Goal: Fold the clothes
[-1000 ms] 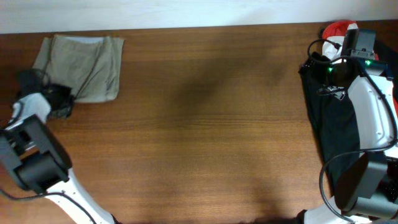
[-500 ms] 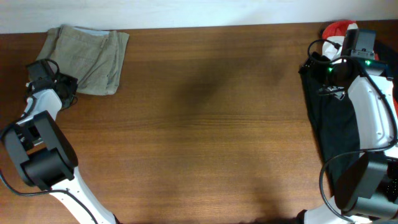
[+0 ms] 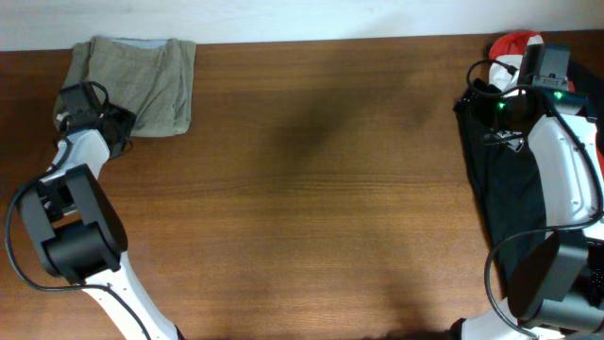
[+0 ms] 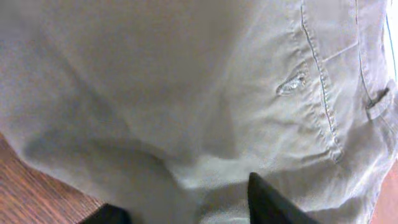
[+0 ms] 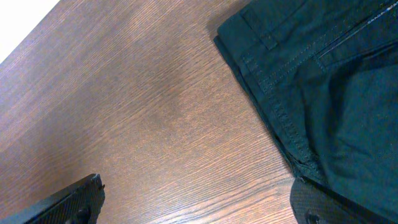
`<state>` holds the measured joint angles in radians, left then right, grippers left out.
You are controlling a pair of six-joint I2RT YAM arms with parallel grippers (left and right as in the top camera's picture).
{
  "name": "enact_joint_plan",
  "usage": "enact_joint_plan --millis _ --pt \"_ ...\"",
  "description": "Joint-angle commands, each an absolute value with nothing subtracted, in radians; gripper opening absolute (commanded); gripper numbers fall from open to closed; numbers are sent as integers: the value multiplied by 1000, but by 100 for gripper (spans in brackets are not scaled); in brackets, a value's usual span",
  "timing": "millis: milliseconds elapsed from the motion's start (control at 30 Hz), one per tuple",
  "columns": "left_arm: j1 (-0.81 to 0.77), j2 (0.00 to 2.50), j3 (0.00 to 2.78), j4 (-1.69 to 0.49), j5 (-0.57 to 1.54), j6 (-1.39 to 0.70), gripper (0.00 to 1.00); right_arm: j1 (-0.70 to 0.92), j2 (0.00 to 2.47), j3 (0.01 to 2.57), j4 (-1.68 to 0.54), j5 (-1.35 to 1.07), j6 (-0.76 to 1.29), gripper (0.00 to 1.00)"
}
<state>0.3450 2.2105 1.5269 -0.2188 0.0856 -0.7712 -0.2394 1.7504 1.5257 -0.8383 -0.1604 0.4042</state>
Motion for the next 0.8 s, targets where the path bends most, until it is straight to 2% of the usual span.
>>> enact_joint_plan --millis 0,100,167,300,400,533,600,767 --pt "350 2183 1524 -259 85 -649 52 -236 1742 1536 -838 -162 397 99" --pt "350 2070 1524 -331 81 -607 61 -236 1742 1536 -838 -162 397 99" --pt "350 1978 1524 -364 81 -572 77 -236 1742 1536 -839 -162 397 99" --pt "350 1722 1524 -605 83 -570 97 -236 1742 1536 -838 -162 397 99" --pt "350 1563 1524 -930 83 -570 99 -236 1742 1536 -838 -162 398 99" --pt "349 1471 1524 -1216 161 -571 99 -236 1742 1536 -838 -162 397 99" --pt "349 1464 1524 -1281 225 -570 99 -236 1742 1536 -838 -162 397 99" --pt "350 1464 1524 -1319 221 -570 99 -236 1742 1536 -839 -162 398 99"
